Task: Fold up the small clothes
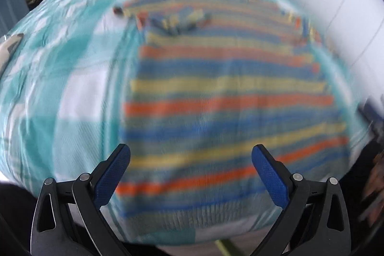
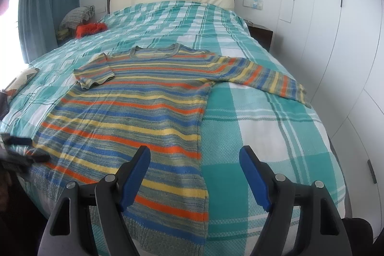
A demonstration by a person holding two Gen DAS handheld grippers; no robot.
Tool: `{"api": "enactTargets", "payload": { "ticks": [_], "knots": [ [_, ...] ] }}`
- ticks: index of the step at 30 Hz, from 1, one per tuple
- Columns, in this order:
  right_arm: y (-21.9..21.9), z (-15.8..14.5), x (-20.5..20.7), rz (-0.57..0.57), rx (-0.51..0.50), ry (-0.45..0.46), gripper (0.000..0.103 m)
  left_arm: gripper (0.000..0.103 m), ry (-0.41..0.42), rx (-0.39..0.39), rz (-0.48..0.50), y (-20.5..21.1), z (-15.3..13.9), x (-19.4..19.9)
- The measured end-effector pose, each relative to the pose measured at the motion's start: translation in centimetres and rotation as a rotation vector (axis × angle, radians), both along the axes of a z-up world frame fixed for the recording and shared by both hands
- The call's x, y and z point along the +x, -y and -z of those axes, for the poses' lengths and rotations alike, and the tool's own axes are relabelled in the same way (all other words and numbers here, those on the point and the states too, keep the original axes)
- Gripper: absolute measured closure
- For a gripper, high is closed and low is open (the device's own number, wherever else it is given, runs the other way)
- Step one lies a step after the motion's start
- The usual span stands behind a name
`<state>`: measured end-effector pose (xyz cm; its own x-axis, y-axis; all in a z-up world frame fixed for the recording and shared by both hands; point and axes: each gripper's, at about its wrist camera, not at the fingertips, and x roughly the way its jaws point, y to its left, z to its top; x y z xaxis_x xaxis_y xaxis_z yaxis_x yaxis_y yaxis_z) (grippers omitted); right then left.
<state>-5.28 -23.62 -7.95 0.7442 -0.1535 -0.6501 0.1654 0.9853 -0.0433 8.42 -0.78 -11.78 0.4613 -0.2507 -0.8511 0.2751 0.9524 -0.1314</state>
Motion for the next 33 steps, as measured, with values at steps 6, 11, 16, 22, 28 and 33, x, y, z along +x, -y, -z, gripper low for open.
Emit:
{"api": "enactTargets", "payload": {
  "ticks": [6,11,16,22,28,33],
  "knots": [
    [0.2,0.2,0.6,-0.022,0.035,-0.004,0.027,0.002,0.102,0.128,0.155,2.5,-3.9,9.8],
    [0.3,0.2,0.5,-0.028,0.059,-0.006,0.027,0.019,0.07,0.37,0.316,7.4,0.5,16.4],
    [0.2,0.5,0.5,-0.028,0.065,-0.024,0.027,0.097,-0.019,0.342,0.241,6.8,3.5,20.4],
    [0.6,0.5,0.4,-0.026,0.08,-0.021,0.027,0.098,0.015,-0.078,-0.276,-10.6,-2.7,22.6],
    [0.4,1.1,1.0,-0.044,0.108,-0.044,0.027,0.099,-0.096,-0.152,-0.673,-26.3,0.3,22.2],
    [-0.7,1.3,1.0,-0.068,0.069,-0.054,0.027,0.1,-0.127,-0.125,-0.662,-25.8,2.5,21.5]
  ]
}}
